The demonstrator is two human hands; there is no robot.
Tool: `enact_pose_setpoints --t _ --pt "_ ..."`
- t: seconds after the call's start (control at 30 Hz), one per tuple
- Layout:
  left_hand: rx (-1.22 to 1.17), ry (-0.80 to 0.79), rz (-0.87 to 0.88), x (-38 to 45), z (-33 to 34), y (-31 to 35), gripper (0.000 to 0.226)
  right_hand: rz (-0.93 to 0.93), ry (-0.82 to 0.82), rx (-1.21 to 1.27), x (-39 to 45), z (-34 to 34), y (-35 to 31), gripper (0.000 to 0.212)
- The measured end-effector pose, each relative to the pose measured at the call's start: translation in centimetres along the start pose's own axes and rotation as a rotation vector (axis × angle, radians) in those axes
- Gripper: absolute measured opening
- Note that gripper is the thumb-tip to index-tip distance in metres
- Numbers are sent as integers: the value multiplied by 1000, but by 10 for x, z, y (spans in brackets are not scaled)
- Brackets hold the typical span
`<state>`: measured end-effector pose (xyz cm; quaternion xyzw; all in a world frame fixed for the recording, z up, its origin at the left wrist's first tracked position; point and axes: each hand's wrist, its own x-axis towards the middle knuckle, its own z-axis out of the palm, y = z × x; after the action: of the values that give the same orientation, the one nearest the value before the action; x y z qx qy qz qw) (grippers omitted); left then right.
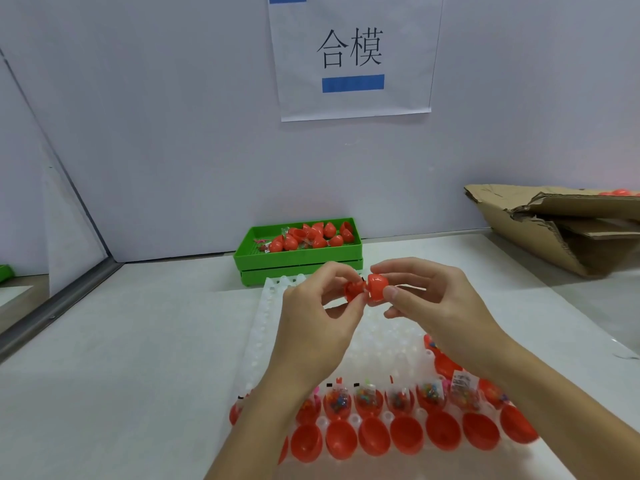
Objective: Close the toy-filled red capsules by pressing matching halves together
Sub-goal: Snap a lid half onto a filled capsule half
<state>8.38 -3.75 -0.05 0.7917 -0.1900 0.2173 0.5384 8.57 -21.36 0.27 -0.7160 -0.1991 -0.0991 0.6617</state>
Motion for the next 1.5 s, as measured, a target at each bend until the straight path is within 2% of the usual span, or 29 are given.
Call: enact_pose_setpoints --t 0.13,0.6,0.77,0.9,1.0,1.07,1.2,1.5 --pt "-5 11 6 0 0 1 27 -23 8 -39 -1 2 0 22" --pt "4 17 77 1 0 1 14 -60 54 -68 -1 4 2 22" --pt "6 37 110 0 -1 1 27 -72 74 -61 -1 4 3 24" --pt "80 -20 134 -1 -1 3 38 -71 94 -51 0 3 3 23" --pt "31 -8 82 -1 -1 4 58 -75 110 -61 0 3 3 26" --pt "-39 8 34 0 -1 5 62 -78 112 -67 -1 3 3 27" --pt "-181 18 -36 3 -4 6 47 -94 98 -93 -2 3 1 28" --pt "-255 -61 -70 4 -7 7 27 -94 54 -71 -3 3 -2 31"
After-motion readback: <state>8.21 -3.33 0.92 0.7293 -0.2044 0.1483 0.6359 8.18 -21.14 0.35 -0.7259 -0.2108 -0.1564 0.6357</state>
